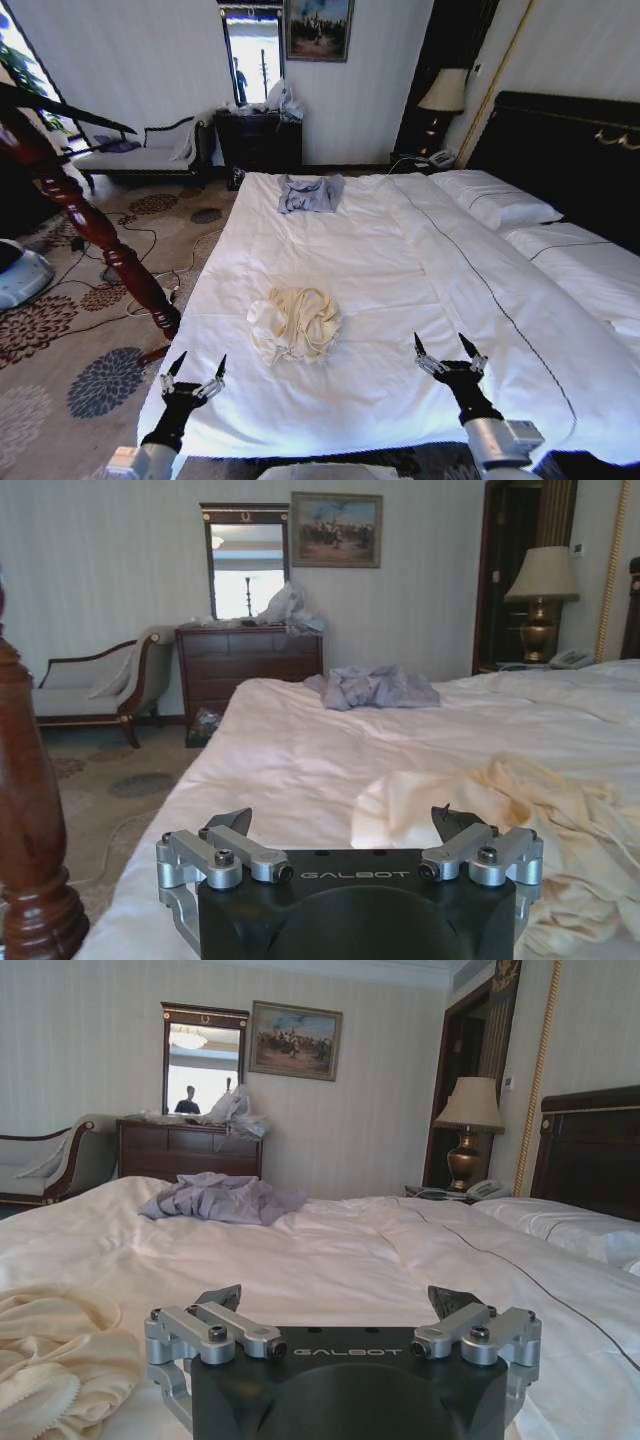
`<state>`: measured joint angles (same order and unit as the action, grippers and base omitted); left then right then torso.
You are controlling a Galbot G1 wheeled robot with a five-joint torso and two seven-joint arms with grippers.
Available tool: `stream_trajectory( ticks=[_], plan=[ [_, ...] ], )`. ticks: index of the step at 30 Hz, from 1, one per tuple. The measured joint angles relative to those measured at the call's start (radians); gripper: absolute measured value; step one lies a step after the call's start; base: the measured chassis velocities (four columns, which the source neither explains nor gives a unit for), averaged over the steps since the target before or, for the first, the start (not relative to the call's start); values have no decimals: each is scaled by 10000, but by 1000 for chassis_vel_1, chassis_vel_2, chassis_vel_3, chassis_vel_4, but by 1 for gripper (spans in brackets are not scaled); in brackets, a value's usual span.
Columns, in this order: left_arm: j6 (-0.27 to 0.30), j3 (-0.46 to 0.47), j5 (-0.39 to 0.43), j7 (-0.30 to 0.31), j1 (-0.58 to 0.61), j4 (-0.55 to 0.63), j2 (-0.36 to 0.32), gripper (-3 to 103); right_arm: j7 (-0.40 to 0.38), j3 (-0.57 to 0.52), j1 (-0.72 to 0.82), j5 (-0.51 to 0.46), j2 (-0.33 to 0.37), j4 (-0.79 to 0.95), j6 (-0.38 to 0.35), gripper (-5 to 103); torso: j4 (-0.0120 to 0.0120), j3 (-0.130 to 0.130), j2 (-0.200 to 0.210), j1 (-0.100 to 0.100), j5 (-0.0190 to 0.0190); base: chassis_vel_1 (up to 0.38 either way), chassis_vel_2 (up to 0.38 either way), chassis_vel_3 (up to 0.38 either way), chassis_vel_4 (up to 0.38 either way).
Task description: Pick up the clothes from the bed and hang them on the clothes hanger.
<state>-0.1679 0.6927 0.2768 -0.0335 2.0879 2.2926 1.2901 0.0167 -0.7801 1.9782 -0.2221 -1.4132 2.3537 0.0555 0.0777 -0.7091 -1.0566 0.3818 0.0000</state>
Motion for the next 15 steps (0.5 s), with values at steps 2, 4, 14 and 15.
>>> stream_trajectory(
  ticks=[2,4,14,15],
  plan=[
    [-24,-126,-91,-1,15,-26,12,100,4,12,-1,0,0,-14,3,100,0,0,0,1,0,0,0,0,0],
    [-35,-244,-177,-1,17,-61,27,100,8,21,3,0,0,-21,8,100,0,-1,0,0,1,0,0,0,0],
    [300,-787,-26,-15,-546,-414,-540,100,-81,49,-1,-28,-32,-104,14,100,-1,-1,0,0,1,0,0,0,0],
    [451,-886,129,-9,-707,-446,-717,100,-107,52,-9,-43,-43,-118,12,100,-1,0,0,1,0,0,0,0,0]
  ],
)
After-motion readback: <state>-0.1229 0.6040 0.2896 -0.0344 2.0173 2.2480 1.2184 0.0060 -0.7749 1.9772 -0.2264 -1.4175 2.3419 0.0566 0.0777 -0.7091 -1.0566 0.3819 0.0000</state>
